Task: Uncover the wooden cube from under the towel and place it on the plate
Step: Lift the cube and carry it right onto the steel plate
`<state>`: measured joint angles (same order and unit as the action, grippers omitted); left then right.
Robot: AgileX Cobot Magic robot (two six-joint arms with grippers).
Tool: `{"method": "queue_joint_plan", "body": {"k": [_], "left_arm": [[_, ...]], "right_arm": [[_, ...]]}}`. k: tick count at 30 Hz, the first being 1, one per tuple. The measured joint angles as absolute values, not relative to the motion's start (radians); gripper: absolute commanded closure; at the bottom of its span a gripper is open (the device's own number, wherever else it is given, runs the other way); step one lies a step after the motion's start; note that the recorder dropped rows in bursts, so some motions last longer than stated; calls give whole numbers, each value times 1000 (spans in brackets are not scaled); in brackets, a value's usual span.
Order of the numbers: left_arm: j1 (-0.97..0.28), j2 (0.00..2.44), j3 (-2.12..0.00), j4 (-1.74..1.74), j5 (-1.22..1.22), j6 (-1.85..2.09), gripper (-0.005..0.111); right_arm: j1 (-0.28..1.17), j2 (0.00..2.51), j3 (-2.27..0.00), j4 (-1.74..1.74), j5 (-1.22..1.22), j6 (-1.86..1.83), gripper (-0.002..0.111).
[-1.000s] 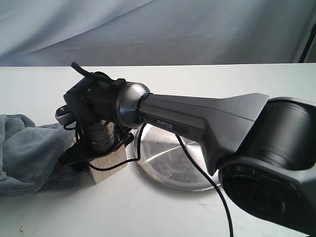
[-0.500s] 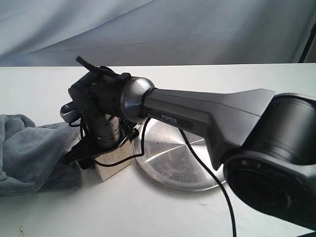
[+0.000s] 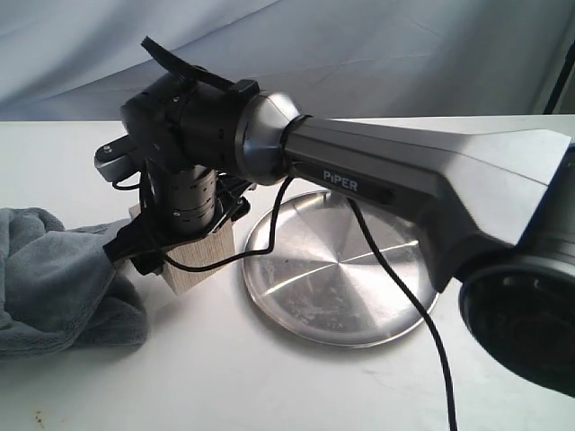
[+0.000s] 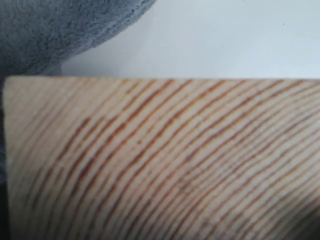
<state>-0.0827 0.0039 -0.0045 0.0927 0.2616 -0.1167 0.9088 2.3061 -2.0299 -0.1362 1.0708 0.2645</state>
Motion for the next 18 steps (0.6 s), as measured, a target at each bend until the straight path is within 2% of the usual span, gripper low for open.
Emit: {"method": "queue_joint_plan", "body": {"k": [10, 18], "left_arm": [[-83, 4, -5, 93, 262, -117, 106], [-83, 4, -5, 93, 262, -117, 106]], "right_arm": [[909, 2294, -2030, -164, 1184, 254, 101], [908, 2294, -2030, -201, 1224, 230, 108]]}}
